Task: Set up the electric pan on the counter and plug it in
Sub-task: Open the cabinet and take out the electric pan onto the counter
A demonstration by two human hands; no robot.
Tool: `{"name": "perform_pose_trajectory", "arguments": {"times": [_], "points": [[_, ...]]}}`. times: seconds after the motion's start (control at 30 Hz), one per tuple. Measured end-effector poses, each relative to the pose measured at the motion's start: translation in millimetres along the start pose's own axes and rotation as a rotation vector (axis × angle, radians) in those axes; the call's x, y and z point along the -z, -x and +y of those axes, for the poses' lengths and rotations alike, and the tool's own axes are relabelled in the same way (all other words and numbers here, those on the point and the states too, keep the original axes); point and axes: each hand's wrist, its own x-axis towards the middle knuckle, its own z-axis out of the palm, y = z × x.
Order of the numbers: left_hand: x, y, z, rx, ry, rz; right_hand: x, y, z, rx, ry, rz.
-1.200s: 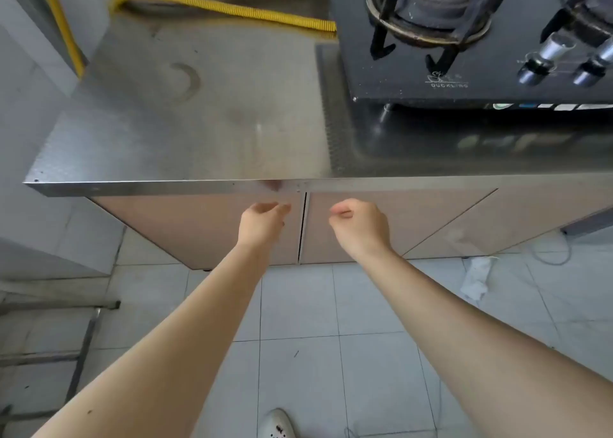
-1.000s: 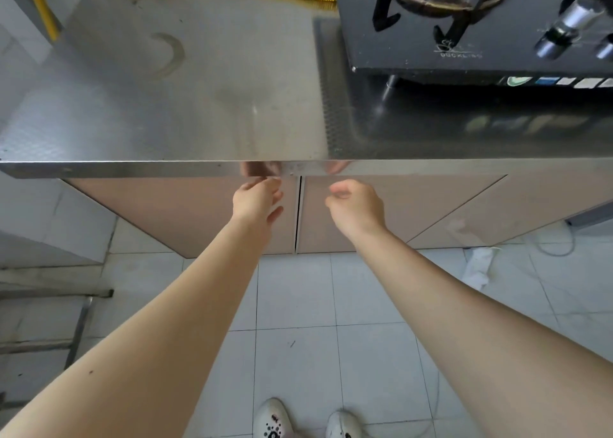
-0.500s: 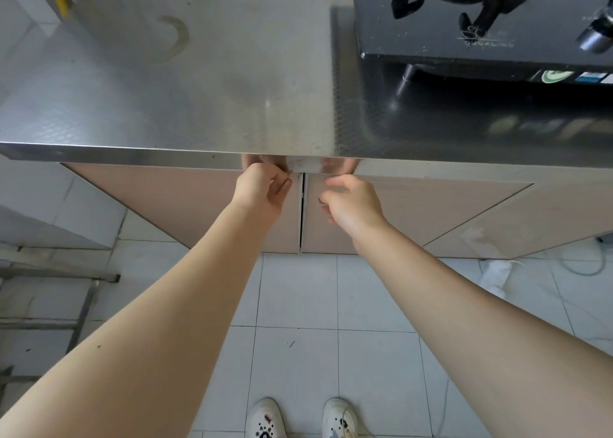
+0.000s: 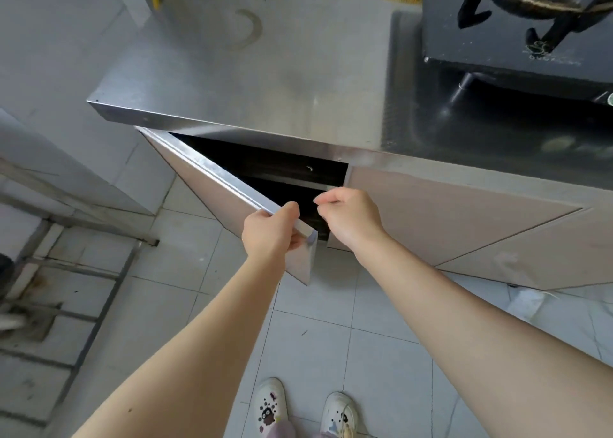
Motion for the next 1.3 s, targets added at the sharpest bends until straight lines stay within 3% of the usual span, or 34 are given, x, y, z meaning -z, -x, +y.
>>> {"name": "perform_pose_trajectory", "arguments": {"times": [0.2, 0.37, 0.53, 0.8, 0.97, 1.3], "points": [[49, 12, -15, -0.054, -0.133, -0.01, -57, 22, -12, 0.049, 0.158, -0.169], [104, 13, -33, -0.128, -0.278, 0.112, -86, 32, -25, 0.065, 0.243, -0.218], [171, 4, -45, -0.301, -0.699, 0.374, -112, 42, -40, 0.133, 0.291, -0.274], [205, -36, -50, -0.506, -1.189, 0.441, -146, 49, -51, 0.173, 0.31, -0.293], [194, -48, -36, -0.449, -1.166, 0.286, -131, 35, -48, 0.143, 0.317, -0.238], [124, -59, 2, -0.562, -1.085, 0.2, -57, 3, -28, 0.053, 0.197, 0.018]]}}
